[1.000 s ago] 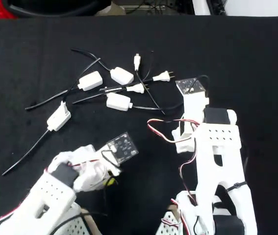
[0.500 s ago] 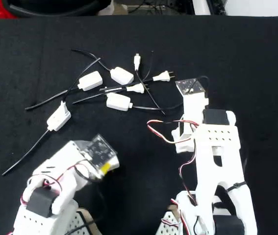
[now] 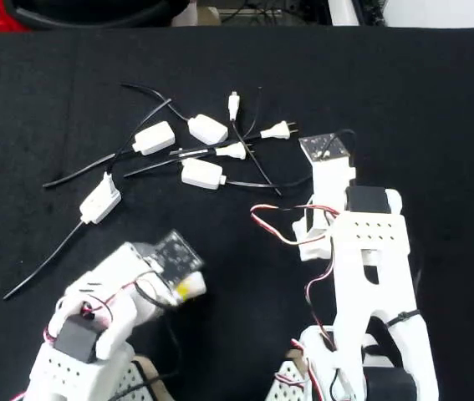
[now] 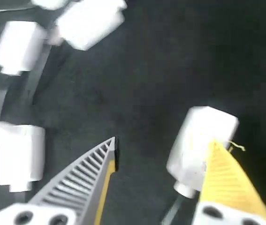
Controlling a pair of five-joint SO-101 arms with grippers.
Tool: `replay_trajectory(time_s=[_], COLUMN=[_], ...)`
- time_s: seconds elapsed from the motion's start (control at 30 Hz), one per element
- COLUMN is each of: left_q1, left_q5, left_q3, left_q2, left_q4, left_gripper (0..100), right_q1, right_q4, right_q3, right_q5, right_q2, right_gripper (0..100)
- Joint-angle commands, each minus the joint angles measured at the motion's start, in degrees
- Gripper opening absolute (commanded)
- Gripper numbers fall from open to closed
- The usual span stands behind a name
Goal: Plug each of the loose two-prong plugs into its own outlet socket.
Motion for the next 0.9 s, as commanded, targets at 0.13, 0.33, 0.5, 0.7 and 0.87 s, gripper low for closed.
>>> replay_trajectory(time_s=[0.13, 0.33, 0.5, 0.7, 0.87], left_q1=[4.53, 3.30, 4.35, 4.26, 4.97], left_q5=[-1.23, -5.01, -9.93, -10.46, -8.09], left_q3=[-8.04, -9.71, -1.27, -3.47, -6.20], left_q2=[0.26, 0.88, 0.97, 3.16, 13.54], left_q4=[6.24, 5.89, -0.18, 2.37, -3.87], left_gripper=[29, 30, 30, 30, 30], right_q1=[0.97, 0.97, 1.05, 1.05, 1.05], right_q4=[-0.88, -0.88, -0.88, -0.88, -0.79], right_q3=[-0.22, -0.22, -0.22, -0.22, -0.22], right_q5=[0.35, 0.44, 0.35, 0.35, 0.35], right_q2=[0.40, 0.40, 0.40, 0.40, 0.40], right_gripper=[29.3, 29.3, 29.3, 29.3, 29.3])
